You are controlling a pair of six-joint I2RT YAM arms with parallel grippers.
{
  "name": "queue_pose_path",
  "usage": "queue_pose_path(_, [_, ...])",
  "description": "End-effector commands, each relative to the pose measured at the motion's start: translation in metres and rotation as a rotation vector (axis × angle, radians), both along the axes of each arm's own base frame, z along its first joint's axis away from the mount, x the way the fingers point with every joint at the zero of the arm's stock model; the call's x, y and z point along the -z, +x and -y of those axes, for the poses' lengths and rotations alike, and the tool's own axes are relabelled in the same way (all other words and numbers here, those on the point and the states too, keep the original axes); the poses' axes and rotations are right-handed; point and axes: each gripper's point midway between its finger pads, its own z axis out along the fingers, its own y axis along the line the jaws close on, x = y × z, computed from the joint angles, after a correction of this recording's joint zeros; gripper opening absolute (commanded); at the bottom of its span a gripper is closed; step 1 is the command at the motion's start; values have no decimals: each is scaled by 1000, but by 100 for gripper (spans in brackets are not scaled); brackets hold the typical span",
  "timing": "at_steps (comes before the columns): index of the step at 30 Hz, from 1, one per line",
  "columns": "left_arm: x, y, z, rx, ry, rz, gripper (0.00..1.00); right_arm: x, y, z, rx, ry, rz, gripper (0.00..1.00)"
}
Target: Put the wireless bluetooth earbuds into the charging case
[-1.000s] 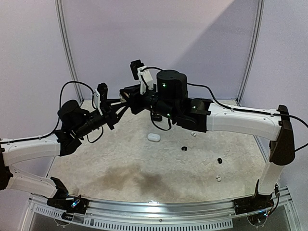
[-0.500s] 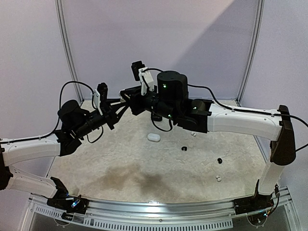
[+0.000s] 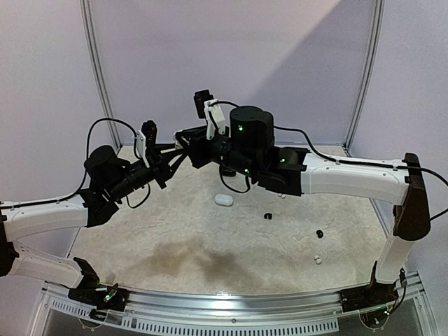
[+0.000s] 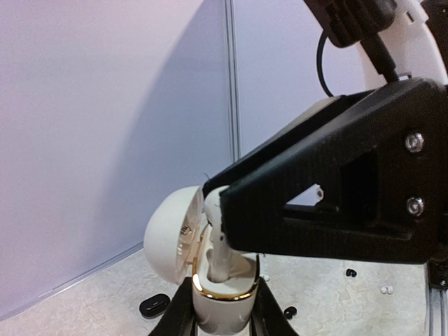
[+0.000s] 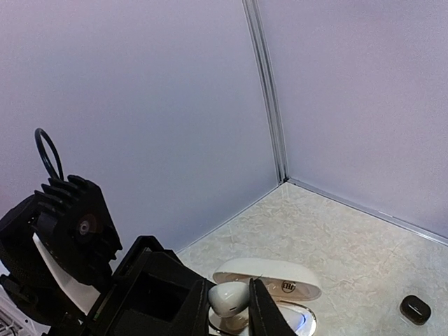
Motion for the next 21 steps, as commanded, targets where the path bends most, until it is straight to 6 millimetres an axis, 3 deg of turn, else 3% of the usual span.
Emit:
queue_pose_path(1, [-24,0,-7,-32,-59,75,0,30,-3,-2,-8,-71,-44,20])
queue_pose_path(8, [-24,-1,-7,-30,-59,77,0,34,-1,0,7,-83,-39,24])
queue_pose_path(21, [-17,-9,0,39,-49,45,0,9,8,10,78,-84,7,28])
